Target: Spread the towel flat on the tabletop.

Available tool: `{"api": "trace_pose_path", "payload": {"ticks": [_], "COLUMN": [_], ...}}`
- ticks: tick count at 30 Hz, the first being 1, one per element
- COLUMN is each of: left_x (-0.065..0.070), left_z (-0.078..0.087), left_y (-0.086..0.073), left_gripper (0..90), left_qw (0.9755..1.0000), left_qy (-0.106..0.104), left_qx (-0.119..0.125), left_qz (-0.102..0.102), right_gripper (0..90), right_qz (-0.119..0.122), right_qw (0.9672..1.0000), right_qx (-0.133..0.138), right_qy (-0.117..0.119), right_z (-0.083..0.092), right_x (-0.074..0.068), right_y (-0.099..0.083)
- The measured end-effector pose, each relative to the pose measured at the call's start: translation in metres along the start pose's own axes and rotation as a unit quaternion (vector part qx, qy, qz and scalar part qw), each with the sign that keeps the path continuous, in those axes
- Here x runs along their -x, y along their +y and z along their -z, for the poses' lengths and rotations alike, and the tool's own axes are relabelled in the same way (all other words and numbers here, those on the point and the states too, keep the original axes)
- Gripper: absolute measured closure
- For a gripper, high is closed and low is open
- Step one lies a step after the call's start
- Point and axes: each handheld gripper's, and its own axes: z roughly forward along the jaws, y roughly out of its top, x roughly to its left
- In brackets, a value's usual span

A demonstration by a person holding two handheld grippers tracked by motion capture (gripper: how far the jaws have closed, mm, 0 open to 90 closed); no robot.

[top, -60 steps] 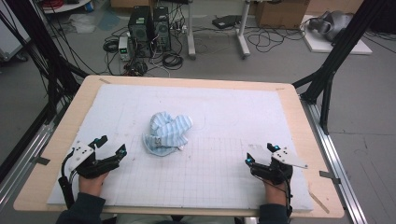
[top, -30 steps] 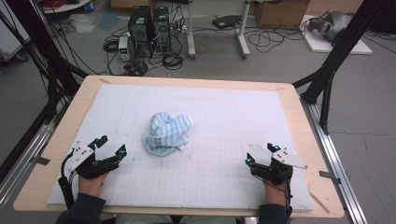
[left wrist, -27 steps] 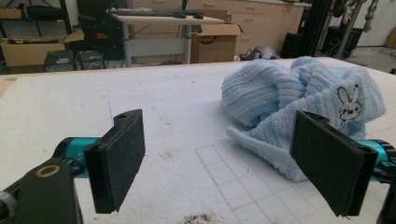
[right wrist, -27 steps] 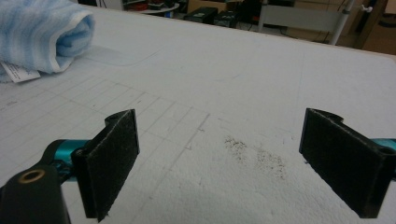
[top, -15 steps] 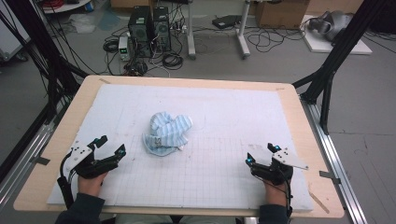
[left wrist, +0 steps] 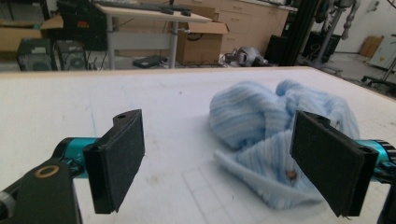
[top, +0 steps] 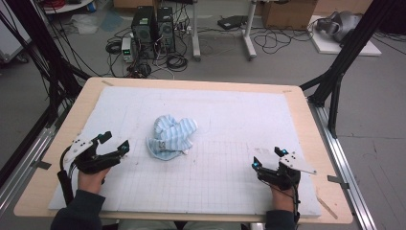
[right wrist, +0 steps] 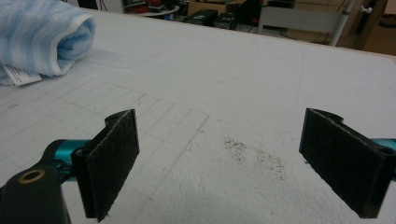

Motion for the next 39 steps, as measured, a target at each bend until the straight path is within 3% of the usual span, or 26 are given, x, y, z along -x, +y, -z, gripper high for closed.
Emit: {"api": "trace_pose_path", "payload": {"ticks": [3, 9, 10, 15, 22, 25, 27, 30, 36, 39], "left_x": [0.004, 0.017, 0.02, 0.034, 0.05, 0.052, 0.055, 0.059, 0.068, 0.075], "left_z": [-0.01, -0.04, -0.044, -0.067, -0.085, -0.09, -0.092, -0.092, -0.084, -0.077], "left_y": [0.012, 0.021, 0.021, 0.011, -0.006, -0.011, -0.015, -0.016, -0.007, -0.002], "left_gripper": [17.9, 18.7, 22.4, 28.2, 26.9, 34.8, 50.3, 72.0, 76.7, 77.3], "left_qw": [1.0, 0.999, 0.9987, 0.9938, 0.9869, 0.9821, 0.9784, 0.9771, 0.977, 0.9744], "left_qy": [-0.005, -0.034, -0.041, -0.079, -0.091, -0.098, -0.107, -0.113, -0.138, -0.16], "left_qx": [0.005, -0.027, -0.03, -0.073, -0.124, -0.152, -0.166, -0.17, -0.152, -0.144], "left_qz": [0.002, -0.012, -0.01, -0.03, -0.049, -0.05, -0.06, -0.06, -0.059, -0.063], "right_gripper": [11.2, 11.1, 11.2, 11.2, 11.2, 11.2, 11.2, 11.2, 11.2, 11.2], "right_qz": [-0.004, -0.001, -0.001, -0.002, -0.001, -0.001, -0.003, 0.001, -0.002, -0.001], "right_qw": [1.0, 1.0, 1.0, 1.0, 1.0, 1.0, 1.0, 1.0, 1.0, 1.0], "right_qx": [-0.004, -0.002, -0.001, -0.002, -0.004, -0.004, -0.005, -0.003, -0.003, -0.003], "right_qy": [0.0, -0.001, -0.001, -0.003, -0.005, -0.004, -0.003, -0.004, -0.004, -0.006], "right_z": [0.0, 0.0, 0.0, -0.001, -0.001, -0.001, -0.001, -0.001, -0.001, -0.001], "right_x": [0.0, 0.0, -0.001, -0.001, -0.001, -0.001, 0.0, 0.0, 0.0, -0.001], "right_y": [0.0, 0.0, 0.0, 0.0, 0.0, 0.0, 0.0, 0.0, 0.0, 0.0]}}
